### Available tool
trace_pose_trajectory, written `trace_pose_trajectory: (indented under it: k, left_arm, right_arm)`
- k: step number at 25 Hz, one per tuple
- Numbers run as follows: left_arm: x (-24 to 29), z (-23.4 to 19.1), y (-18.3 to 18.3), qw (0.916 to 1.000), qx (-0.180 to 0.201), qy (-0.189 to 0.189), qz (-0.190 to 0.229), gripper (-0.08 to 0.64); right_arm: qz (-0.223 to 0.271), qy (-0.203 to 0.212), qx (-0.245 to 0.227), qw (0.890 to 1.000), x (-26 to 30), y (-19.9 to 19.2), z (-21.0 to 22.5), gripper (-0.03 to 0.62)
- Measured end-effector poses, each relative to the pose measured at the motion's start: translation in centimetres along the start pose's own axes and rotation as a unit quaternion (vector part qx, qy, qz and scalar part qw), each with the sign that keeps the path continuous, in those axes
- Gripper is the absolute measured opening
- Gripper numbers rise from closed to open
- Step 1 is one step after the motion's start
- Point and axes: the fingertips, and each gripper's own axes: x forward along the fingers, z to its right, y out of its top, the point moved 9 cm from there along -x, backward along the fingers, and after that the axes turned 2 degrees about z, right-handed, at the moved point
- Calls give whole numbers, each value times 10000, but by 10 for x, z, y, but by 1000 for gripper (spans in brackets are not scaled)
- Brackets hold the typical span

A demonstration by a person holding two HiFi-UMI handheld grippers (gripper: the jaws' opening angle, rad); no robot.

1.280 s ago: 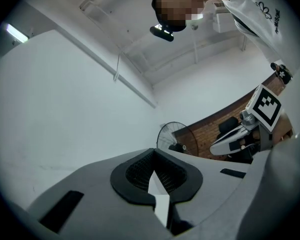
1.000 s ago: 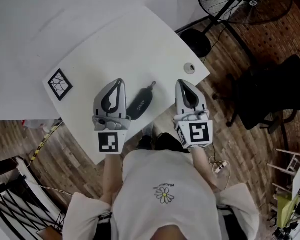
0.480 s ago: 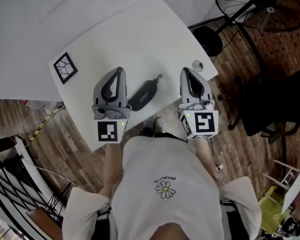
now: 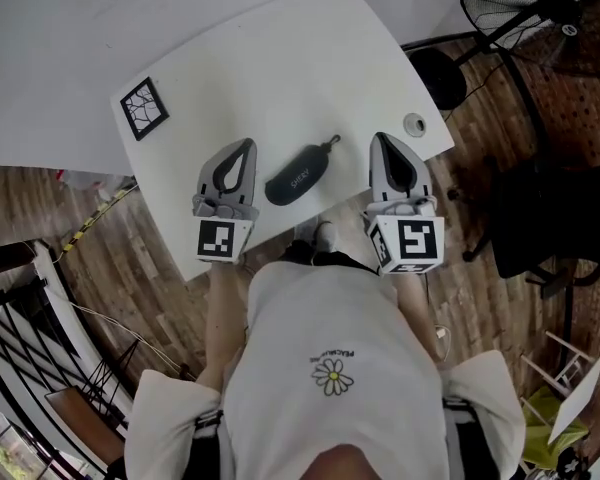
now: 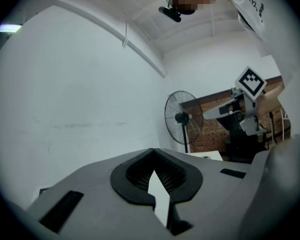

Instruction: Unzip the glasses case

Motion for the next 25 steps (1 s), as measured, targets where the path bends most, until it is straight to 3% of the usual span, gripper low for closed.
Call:
trace_pose_trajectory:
  k: [8,14,17,19,25]
  left_arm:
    - [-29,19,-79,9882,-370,-82,-1486,12]
    - [-50,43,-112,9734,-855,-128,-2120,12]
    - [-54,49,-126,9612,-1030,-253,-2546,12]
    - [-56,53,-131,9556,-1091,-346,-2715,12]
    - [-59,58,-132,9532,-1031,-426,-2809,12]
  right_arm:
    - [-349,150,146,9992,-1,-20,-4,8]
    - [-587,240,294,9976,-3,-33,-5,8]
    - [-707,274,377,9964,-4,-41,-7,8]
    - [-785,313,411,9956,-5,-45,-8,8]
    - [-921,354,455,9941,-11,-54,-9,8]
